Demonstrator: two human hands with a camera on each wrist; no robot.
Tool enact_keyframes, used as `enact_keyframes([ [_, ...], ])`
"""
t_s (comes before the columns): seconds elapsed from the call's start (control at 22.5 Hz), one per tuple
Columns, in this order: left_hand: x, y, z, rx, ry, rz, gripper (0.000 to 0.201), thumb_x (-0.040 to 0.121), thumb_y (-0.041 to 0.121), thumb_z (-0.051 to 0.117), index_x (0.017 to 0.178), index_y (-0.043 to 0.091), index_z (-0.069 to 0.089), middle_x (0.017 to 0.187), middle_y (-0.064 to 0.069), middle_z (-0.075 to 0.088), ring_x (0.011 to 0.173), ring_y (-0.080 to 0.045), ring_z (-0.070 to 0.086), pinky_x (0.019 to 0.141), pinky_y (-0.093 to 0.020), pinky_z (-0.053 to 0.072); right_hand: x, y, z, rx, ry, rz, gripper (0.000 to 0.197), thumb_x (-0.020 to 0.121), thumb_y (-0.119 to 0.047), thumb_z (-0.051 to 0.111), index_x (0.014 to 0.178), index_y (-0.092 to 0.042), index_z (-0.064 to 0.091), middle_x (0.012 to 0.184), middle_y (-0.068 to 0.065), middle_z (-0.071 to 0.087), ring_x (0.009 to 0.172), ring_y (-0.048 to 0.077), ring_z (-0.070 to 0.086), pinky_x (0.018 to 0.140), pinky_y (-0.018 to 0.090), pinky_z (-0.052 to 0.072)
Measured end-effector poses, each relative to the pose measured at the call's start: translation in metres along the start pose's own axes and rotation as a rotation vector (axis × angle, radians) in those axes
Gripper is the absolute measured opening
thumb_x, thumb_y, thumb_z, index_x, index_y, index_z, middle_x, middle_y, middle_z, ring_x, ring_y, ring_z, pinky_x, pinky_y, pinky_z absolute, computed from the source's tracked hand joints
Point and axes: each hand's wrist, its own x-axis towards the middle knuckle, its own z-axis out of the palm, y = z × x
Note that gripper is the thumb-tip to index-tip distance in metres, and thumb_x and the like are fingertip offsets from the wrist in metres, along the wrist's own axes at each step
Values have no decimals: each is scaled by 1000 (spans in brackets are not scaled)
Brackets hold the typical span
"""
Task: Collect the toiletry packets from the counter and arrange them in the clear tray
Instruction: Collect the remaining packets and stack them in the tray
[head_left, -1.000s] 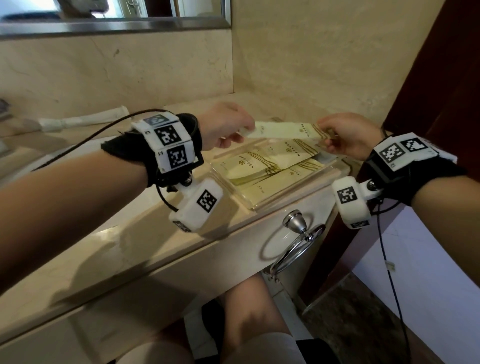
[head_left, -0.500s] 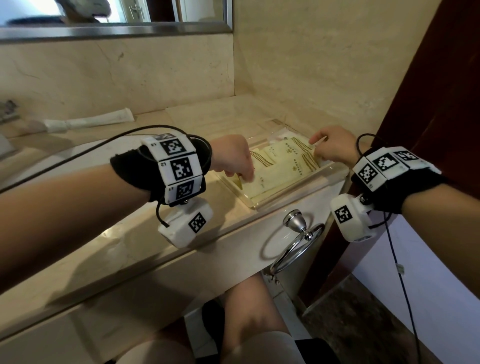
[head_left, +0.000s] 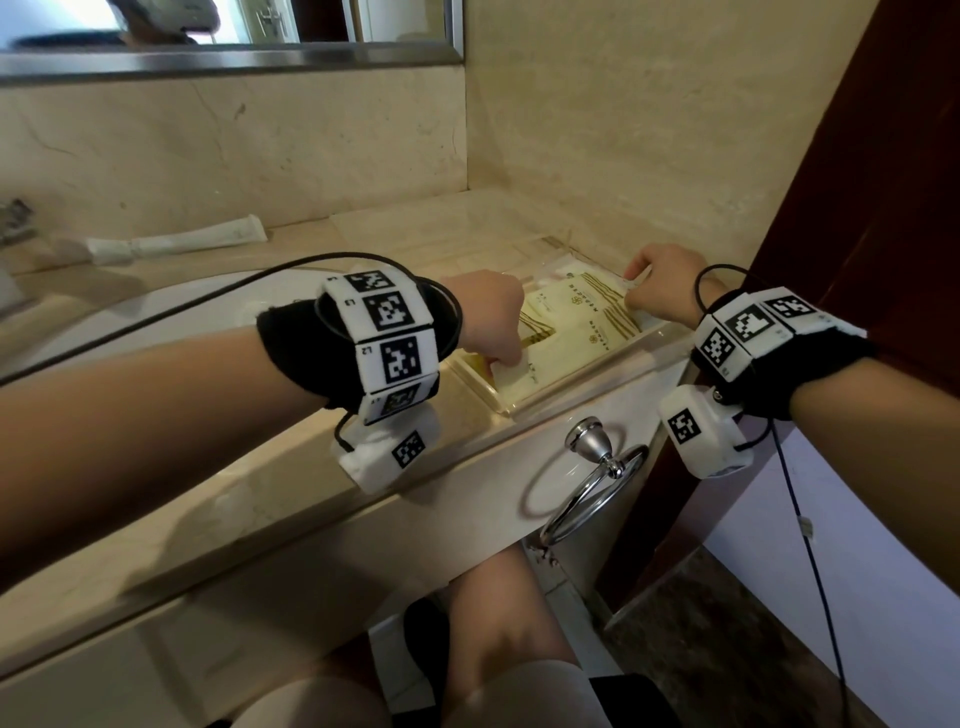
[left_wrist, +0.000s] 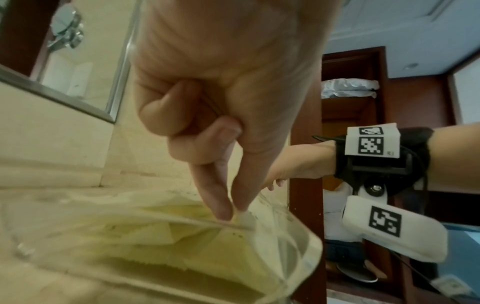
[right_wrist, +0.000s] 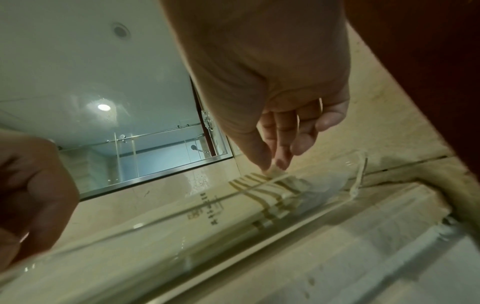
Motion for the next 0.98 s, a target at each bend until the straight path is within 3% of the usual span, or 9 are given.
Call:
enact_keyframes([
  [0.13,-3,-2,-16,-8,35,10,23,88,23,58,74,10,70,66,3,63,59,-11,50,50,-18,36,-1,-2,-2,23,44,2,30,84,-7,57,114,-10,59,120,12,61,110,28,57,82,31,45],
  [0.27,-2,-4,-21,-55,78,52,18,91,19,53,97,12,69,90,-5,63,80,-19,54,63,-24,40,1,-4,-1,45,25,-25,29,86,-8,54,114,-11,60,120,11,61,107,26,57,79,29,42],
  [0.36,2,-4,-9,-47,72,99,35,95,26,48,128,17,54,126,-8,54,113,-24,51,87,-29,41,1,-6,5,49,-22,-47,30,86,-8,54,116,-13,60,123,10,59,97,22,54,75,27,40],
  [0.44,4,-5,9,5,4,118,55,97,36,40,148,19,28,154,-6,27,142,-26,25,113,-37,28,-1,-7,12,49,-58,-61,33,87,-8,52,118,-16,59,125,10,58,91,20,51,73,26,40],
  [0.49,5,-5,16,24,-26,110,61,98,39,37,151,18,17,160,-5,14,147,-25,14,118,-40,20,-2,-8,14,49,-61,-68,34,87,-8,52,119,-17,60,126,11,57,92,21,52,74,26,41],
  [0.58,7,-6,26,41,-86,53,69,98,47,29,153,16,1,162,-5,-3,149,-25,-1,121,-44,8,-2,-10,16,30,-65,-95,35,89,-11,51,122,-19,58,130,12,56,101,25,57,77,25,43],
  [0.71,8,-5,33,39,-157,-23,71,98,53,22,152,21,-10,161,-4,-14,148,-29,-11,118,-54,-3,2,-12,24,-16,-108,-152,42,90,-21,53,131,-19,51,129,12,56,107,28,59,84,32,48],
  [0.84,7,-4,34,-4,-186,-22,69,98,53,21,152,23,-12,160,-3,-17,148,-31,-11,116,-55,-2,6,-14,33,-106,-155,-180,47,92,-28,48,138,-20,44,136,14,51,119,30,51,94,35,45],
  [0.98,7,-5,35,-8,-194,-20,69,98,52,20,151,22,-13,160,-2,-18,148,-31,-10,116,-54,0,11,-17,40,-327,-222,-223,49,98,-30,32,146,-24,31,138,18,47,132,34,36,109,41,32],
])
